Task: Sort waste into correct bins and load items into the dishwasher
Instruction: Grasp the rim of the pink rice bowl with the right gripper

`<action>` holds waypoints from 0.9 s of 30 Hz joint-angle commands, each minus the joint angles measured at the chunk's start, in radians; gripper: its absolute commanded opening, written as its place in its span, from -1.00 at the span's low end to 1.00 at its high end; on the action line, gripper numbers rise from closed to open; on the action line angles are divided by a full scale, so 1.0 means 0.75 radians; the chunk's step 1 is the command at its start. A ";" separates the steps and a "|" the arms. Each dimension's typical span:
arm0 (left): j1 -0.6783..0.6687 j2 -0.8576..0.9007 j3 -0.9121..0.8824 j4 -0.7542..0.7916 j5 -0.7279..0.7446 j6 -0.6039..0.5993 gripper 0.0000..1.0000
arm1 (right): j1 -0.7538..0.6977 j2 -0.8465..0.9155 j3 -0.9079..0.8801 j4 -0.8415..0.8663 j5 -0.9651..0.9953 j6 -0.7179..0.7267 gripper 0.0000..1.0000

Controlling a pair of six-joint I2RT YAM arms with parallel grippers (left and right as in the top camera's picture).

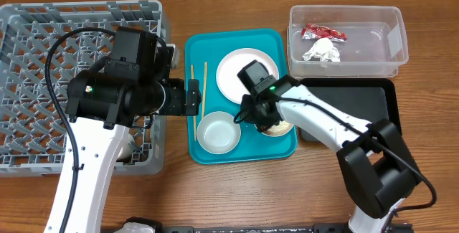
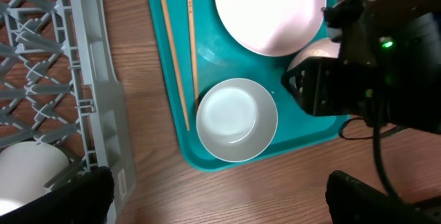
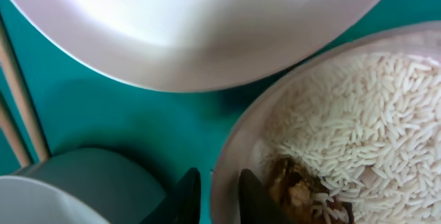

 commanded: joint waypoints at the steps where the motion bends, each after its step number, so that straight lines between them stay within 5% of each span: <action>1: 0.007 -0.022 0.017 -0.014 -0.019 0.003 0.99 | 0.010 0.070 -0.013 0.006 0.021 0.061 -0.67; 4: 0.007 -0.022 0.017 -0.028 -0.019 0.003 1.00 | 0.007 0.073 -0.012 0.006 0.020 0.061 -0.92; 27: 0.007 -0.022 0.017 -0.020 -0.028 0.033 1.00 | 0.006 -0.011 0.297 -0.349 0.033 -0.056 -0.92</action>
